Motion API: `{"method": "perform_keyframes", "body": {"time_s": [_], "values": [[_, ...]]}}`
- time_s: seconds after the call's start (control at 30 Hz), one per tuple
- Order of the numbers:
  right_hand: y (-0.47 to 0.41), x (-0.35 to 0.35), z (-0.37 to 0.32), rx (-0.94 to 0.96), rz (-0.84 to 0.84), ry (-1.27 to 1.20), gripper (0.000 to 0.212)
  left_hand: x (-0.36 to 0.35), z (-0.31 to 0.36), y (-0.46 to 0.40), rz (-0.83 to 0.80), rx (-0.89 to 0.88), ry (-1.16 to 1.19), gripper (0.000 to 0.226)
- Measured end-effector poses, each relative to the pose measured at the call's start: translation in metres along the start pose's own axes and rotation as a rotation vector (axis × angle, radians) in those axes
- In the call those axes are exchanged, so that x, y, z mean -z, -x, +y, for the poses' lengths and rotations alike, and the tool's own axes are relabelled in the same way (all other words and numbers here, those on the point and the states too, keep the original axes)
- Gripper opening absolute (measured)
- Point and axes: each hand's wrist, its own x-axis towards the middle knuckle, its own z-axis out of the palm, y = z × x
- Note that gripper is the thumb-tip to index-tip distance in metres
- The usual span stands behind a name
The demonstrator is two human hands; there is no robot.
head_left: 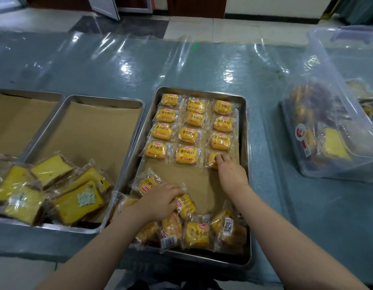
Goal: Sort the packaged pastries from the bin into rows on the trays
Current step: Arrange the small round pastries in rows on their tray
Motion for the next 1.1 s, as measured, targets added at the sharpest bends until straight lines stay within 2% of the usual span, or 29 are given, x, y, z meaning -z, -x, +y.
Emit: {"method": "perform_keyframes", "body": {"time_s": [0.2, 0.4, 0.67, 0.87, 0.97, 1.1], "values": [[-0.005, 0.002, 0.003, 0.005, 0.037, -0.055, 0.060, 0.000, 0.001, 0.002, 0.005, 0.010, 0.000, 0.046], [0.002, 0.002, 0.004, 0.025, 0.125, -0.123, 0.059, 0.001, -0.001, 0.000, 0.051, 0.011, 0.029, 0.044], [0.016, 0.011, -0.029, 0.260, -0.086, -0.394, 0.053, 0.007, -0.026, 0.003, 0.077, 0.090, 0.017, 0.048], [0.032, 0.016, -0.057, 0.341, -0.213, -0.482, 0.042, 0.025, -0.047, 0.012, 0.103, 0.208, -0.005, 0.051], [0.040, 0.014, -0.063, 0.403, -0.329, -0.443, 0.044, 0.030, -0.053, 0.017, 0.098, 0.225, -0.033, 0.048], [0.045, 0.009, -0.066, 0.387, -0.338, -0.291, 0.055, 0.028, -0.053, 0.024, 0.037, 0.175, -0.141, 0.044]]}}
